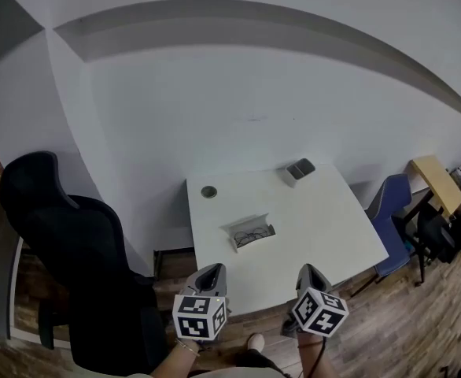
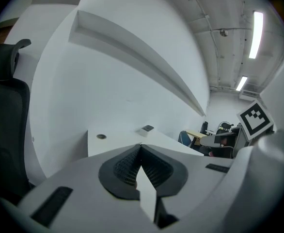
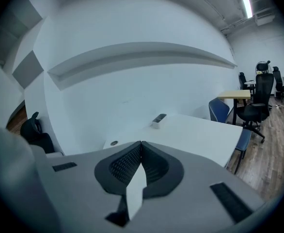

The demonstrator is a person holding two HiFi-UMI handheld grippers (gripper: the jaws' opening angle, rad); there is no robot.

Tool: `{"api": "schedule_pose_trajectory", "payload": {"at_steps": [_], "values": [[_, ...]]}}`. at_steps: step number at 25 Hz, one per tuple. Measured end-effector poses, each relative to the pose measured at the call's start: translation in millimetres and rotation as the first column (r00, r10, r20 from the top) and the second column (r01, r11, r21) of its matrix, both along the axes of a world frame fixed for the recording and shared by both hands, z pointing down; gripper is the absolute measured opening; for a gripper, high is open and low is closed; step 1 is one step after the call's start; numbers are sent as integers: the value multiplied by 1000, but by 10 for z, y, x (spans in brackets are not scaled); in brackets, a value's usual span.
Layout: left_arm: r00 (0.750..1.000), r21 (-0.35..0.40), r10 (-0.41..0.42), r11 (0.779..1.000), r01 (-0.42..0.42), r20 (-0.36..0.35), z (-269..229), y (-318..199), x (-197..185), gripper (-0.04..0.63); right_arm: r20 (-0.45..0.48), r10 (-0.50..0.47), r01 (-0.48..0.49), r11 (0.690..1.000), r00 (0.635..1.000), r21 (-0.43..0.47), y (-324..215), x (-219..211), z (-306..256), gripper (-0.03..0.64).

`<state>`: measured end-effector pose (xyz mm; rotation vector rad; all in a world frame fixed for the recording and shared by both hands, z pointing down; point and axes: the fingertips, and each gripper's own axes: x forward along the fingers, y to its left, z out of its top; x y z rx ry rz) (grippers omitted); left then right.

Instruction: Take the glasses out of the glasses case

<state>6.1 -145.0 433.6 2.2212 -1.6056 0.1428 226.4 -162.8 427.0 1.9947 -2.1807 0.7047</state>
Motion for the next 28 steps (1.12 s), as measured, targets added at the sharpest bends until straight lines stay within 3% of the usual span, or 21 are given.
{"api": "schedule_pose_trajectory", "payload": {"at_steps": [13,21,28], "values": [[985,-72,-169,983,170,19,136,-619,377,17,30,-182,184,982,983,-49,-1007,332,171,32],[968,-131,-239,960,248,79,293,-631,357,17,57,-302,306,948,952,-90,-1251,128,424,32],[961,-143,-264,951,275,87,361,-808,200,17,30,-365,366,923,930,-121,-1319,-37,499,32]]}}
